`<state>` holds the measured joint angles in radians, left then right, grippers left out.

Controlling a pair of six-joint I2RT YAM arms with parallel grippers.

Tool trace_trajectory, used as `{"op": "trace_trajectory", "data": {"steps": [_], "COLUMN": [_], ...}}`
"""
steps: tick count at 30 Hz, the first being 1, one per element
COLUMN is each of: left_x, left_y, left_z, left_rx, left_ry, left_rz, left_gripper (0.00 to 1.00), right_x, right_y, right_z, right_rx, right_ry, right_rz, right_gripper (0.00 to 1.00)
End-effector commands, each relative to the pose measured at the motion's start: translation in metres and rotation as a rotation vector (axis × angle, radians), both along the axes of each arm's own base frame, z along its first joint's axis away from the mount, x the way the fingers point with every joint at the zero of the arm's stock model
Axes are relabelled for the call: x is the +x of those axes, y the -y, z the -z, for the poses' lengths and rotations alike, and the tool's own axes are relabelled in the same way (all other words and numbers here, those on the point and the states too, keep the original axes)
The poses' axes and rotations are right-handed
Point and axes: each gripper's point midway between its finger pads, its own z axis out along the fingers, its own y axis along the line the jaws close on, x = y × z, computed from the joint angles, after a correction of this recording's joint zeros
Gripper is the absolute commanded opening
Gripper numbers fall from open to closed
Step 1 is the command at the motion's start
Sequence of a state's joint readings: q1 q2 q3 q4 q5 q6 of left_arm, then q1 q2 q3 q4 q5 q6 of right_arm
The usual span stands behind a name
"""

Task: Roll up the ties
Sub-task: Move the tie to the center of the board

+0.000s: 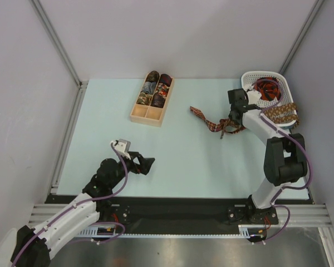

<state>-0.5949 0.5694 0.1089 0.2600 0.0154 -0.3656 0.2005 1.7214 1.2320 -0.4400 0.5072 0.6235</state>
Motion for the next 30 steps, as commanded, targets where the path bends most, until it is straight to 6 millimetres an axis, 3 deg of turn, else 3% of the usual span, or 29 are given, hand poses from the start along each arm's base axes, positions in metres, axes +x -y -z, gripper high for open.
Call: {"op": "trace_trajectory", "data": {"steps": [1, 2, 6, 8, 12, 13, 15, 16, 17, 19, 20, 23, 24, 27, 30], "left_x": [0.004, 0.004, 0.003, 0.004, 0.003, 0.003, 0.004, 0.004, 0.004, 0.004, 0.004, 0.006, 0.006, 0.007, 0.006], "left_y": [0.009, 0.009, 0.008, 0.007, 0.008, 0.008, 0.007, 0.006, 0.006, 0.005, 0.004, -0.003, -0.004, -0.014, -0.024], "left_z": [-0.031, -0.030, -0.030, -0.030, -0.031, -0.031, -0.031, -0.033, -0.033, -0.034, -0.035, -0.037, -0.037, -0.043, -0.052], "left_rx": [-0.035, -0.034, -0.032, -0.033, -0.035, -0.033, -0.035, -0.037, -0.039, -0.040, -0.041, -0.047, -0.045, -0.057, -0.086], "left_ry": [0.069, 0.068, 0.069, 0.070, 0.073, 0.074, 0.074, 0.078, 0.079, 0.082, 0.085, 0.095, 0.095, 0.111, 0.150], "left_rz": [0.027, 0.027, 0.025, 0.022, 0.024, 0.024, 0.019, 0.016, 0.013, 0.010, 0.004, -0.035, -0.044, -0.097, -0.141], "left_gripper": [1.00, 1.00, 1.00, 1.00, 1.00, 1.00, 1.00, 1.00, 1.00, 1.00, 1.00, 1.00, 1.00, 1.00, 1.00], "right_x": [0.001, -0.001, -0.004, -0.008, -0.019, -0.022, -0.032, -0.039, -0.048, -0.064, -0.081, -0.113, -0.133, -0.171, -0.185], "right_y": [0.012, 0.014, 0.011, 0.006, -0.022, -0.038, -0.060, -0.071, -0.098, -0.125, -0.157, -0.206, -0.237, -0.277, -0.291], "right_z": [-0.054, -0.059, -0.097, -0.124, -0.191, -0.216, -0.245, -0.272, -0.283, -0.302, -0.321, -0.341, -0.339, -0.350, -0.359], "right_rx": [-0.058, -0.068, -0.053, -0.042, -0.029, -0.014, 0.017, 0.021, 0.051, 0.041, 0.062, 0.096, 0.112, 0.193, 0.344], "right_ry": [0.140, 0.145, 0.223, 0.275, 0.392, 0.438, 0.487, 0.524, 0.535, 0.560, 0.601, 0.629, 0.615, 0.635, 0.666], "right_rz": [0.054, 0.051, 0.019, -0.013, -0.160, -0.208, -0.302, -0.354, -0.450, -0.547, -0.648, -0.828, -0.931, -1.061, -1.099], "right_gripper": [0.05, 0.00, 0.00, 0.00, 0.00, 0.00, 0.00, 0.00, 0.00, 0.00, 0.00, 0.00, 0.00, 0.00, 0.00]}}
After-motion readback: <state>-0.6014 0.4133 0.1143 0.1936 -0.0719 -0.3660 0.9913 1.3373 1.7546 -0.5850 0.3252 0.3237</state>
